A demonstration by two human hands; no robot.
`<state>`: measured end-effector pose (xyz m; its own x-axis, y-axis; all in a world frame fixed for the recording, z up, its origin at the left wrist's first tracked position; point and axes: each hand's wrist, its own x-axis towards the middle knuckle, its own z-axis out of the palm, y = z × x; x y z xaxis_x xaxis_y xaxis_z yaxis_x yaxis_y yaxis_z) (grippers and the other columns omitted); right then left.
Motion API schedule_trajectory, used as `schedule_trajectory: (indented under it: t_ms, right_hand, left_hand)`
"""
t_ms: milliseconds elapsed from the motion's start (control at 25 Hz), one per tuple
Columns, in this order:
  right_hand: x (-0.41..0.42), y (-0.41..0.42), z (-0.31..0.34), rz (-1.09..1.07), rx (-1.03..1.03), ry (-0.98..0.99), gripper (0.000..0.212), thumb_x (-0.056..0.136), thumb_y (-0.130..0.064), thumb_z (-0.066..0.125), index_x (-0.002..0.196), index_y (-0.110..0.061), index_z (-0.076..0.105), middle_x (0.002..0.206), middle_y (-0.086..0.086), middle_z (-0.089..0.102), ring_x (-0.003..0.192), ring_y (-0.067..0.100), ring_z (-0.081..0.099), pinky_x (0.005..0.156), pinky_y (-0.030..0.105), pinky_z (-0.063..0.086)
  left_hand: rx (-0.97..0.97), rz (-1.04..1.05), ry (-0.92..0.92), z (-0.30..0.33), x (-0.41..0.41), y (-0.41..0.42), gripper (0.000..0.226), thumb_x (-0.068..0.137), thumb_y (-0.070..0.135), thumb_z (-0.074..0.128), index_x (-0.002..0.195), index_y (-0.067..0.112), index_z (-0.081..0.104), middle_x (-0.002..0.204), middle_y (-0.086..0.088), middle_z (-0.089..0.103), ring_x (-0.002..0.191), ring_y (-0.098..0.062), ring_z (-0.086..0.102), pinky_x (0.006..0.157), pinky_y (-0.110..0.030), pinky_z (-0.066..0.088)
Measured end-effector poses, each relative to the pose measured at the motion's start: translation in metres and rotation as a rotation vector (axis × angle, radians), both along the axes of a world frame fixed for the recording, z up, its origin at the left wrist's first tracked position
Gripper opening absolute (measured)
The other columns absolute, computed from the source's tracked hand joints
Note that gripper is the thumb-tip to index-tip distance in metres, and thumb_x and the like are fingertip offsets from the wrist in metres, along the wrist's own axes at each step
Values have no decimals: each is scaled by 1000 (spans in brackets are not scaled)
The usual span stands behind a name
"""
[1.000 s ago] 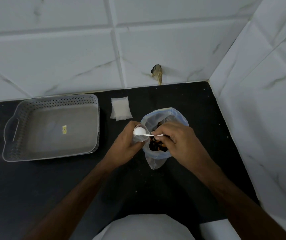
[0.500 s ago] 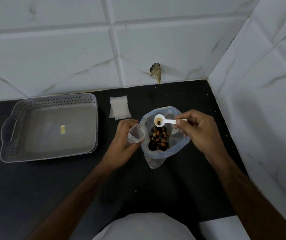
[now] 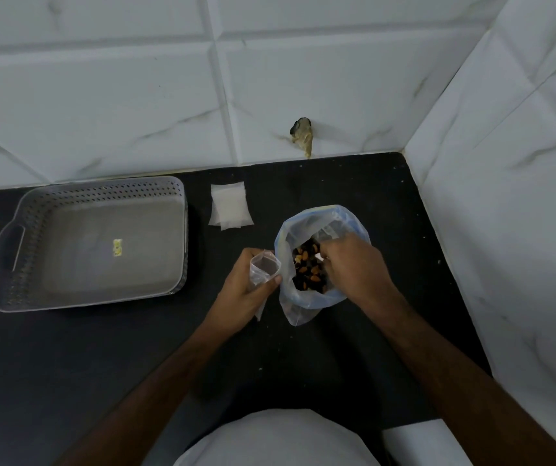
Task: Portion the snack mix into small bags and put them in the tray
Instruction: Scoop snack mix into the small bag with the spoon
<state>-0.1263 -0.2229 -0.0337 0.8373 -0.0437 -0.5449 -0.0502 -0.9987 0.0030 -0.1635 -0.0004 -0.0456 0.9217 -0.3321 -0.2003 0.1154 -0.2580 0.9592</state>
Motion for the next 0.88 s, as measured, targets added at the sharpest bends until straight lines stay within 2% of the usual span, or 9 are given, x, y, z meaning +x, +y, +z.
schedule_trajectory:
  t_ms: [80, 200, 280, 360, 440, 560, 720, 840, 880]
  right_hand:
    - [2, 1, -6, -73, 31, 45, 40, 103, -29, 49, 138, -10, 46, 132, 9, 54, 121, 24, 55, 97, 34, 44]
    - [-3, 4, -3, -103, 110, -11, 36, 103, -27, 51, 136, -14, 49, 132, 6, 55, 120, 21, 56, 99, 32, 44]
    - [-8, -2, -11, -135, 257, -111, 21, 100, -25, 55, 119, -17, 61, 113, -1, 65, 101, 13, 62, 85, 25, 48]
    - [-9, -9, -9, -171, 376, -166, 12, 96, -20, 59, 104, -16, 68, 96, -4, 67, 93, 12, 64, 77, 21, 43]
    - [-9, -12, -8, -197, 430, -173, 13, 94, -16, 61, 102, -14, 71, 96, -1, 68, 93, 14, 64, 78, 23, 46]
    - [-9, -10, -6, -155, 415, -113, 14, 96, -16, 61, 106, -15, 69, 103, -3, 69, 96, 9, 62, 85, 24, 46]
    - [-10, -7, -6, -224, 506, -90, 10, 95, -14, 62, 100, -16, 71, 97, -8, 68, 91, 4, 60, 86, 21, 45]
    - [-12, 0, -9, -338, 600, -107, 9, 96, -13, 62, 100, -17, 69, 91, -10, 68, 79, -3, 62, 70, 6, 47]
    - [-13, 3, -10, -377, 637, -112, 9, 96, -12, 62, 99, -16, 69, 90, -10, 69, 76, -4, 63, 68, 6, 49]
  left_hand:
    - [34, 2, -18, 4, 5, -4, 29, 97, 24, 67, 122, 26, 52, 117, 6, 63, 108, -5, 64, 85, -17, 53]
    - [68, 4, 27, 6, 11, -9, 29, 96, 23, 67, 120, 25, 51, 115, 8, 63, 103, 2, 64, 79, -14, 53]
    - [93, -8, 80, 6, 13, -9, 30, 97, 24, 67, 122, 23, 51, 115, 9, 62, 101, 6, 63, 75, -12, 53]
    - [112, -25, 127, 5, 13, -9, 31, 97, 25, 65, 124, 22, 50, 115, 11, 61, 98, 9, 63, 73, -11, 53]
    - [102, -19, 174, 4, 10, -10, 30, 98, 26, 64, 124, 21, 50, 114, 13, 61, 96, 8, 65, 74, -16, 55]
    - [79, 8, 229, 1, 8, -10, 31, 98, 28, 64, 126, 23, 50, 114, 12, 62, 101, 0, 65, 89, -31, 59]
    - [73, 8, 285, -3, 7, -9, 34, 98, 29, 64, 128, 23, 49, 117, 7, 64, 106, -11, 67, 96, -45, 57]
    - [68, 19, 274, -4, 9, -8, 33, 97, 29, 66, 126, 26, 50, 118, 7, 65, 107, -12, 68, 95, -45, 58]
    - [60, 22, 273, -4, 10, -7, 32, 97, 29, 66, 125, 26, 51, 117, 7, 65, 107, -12, 69, 94, -43, 58]
